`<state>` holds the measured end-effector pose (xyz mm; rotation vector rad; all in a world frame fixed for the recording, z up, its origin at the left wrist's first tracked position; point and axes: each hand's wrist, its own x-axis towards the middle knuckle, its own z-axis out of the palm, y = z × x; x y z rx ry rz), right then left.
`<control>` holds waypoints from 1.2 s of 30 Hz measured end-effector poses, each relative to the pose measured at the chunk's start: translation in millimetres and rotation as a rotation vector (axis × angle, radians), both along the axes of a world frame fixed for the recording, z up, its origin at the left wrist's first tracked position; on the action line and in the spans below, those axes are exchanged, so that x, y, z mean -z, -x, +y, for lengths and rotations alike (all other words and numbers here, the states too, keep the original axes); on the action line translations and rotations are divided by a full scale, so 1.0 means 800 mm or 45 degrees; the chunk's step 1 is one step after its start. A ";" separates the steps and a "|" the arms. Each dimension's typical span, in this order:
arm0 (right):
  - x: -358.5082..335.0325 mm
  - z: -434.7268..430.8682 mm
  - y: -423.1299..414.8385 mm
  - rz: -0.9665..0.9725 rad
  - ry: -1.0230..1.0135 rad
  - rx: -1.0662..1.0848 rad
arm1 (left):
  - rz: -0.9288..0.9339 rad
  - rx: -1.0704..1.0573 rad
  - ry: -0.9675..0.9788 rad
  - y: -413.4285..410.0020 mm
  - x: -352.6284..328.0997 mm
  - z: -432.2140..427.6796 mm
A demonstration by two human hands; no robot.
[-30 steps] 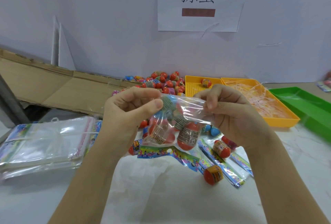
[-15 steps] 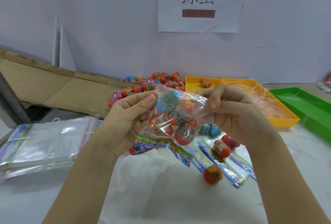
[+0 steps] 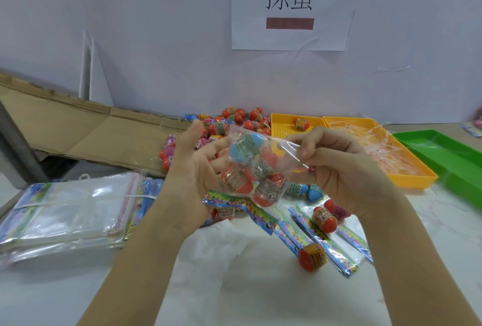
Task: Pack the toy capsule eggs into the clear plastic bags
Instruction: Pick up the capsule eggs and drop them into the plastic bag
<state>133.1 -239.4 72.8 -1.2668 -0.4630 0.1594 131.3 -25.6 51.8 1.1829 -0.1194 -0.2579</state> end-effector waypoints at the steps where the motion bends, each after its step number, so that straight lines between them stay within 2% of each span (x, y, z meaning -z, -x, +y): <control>1: 0.000 0.001 0.001 -0.005 0.006 -0.010 | -0.012 -0.024 -0.094 -0.001 -0.004 -0.006; 4: 0.001 0.000 0.000 -0.021 -0.005 -0.043 | -0.133 -0.127 -0.374 -0.005 -0.002 -0.012; 6: 0.000 -0.001 0.001 -0.029 -0.020 -0.050 | -0.219 -0.050 -0.324 0.001 0.002 -0.008; 8: 0.000 -0.005 0.000 -0.064 -0.028 -0.069 | -0.209 -0.013 -0.194 0.008 0.005 -0.002; 15: -0.003 -0.019 -0.001 -0.171 -0.061 -0.199 | -0.223 -0.092 -0.069 0.005 0.005 -0.005; 18: -0.004 -0.027 -0.008 -0.106 -0.162 0.038 | -0.299 -0.162 -0.110 0.003 0.006 -0.005; 20: 0.000 -0.021 -0.012 -0.048 -0.074 0.173 | -0.339 -0.194 -0.165 0.004 0.006 -0.007; 23: 0.007 -0.001 -0.009 -0.022 0.169 0.135 | -0.376 -0.217 -0.237 0.007 0.006 -0.012; 27: 0.010 0.017 -0.003 -0.105 0.314 0.174 | -0.381 -0.218 -0.235 0.008 0.005 -0.013; 30: 0.011 0.018 -0.005 -0.132 0.334 0.239 | -0.367 -0.203 -0.228 0.007 0.006 -0.013; 36: 0.014 0.019 -0.008 -0.201 0.208 0.120 | -0.211 -0.185 -0.100 0.005 0.012 -0.013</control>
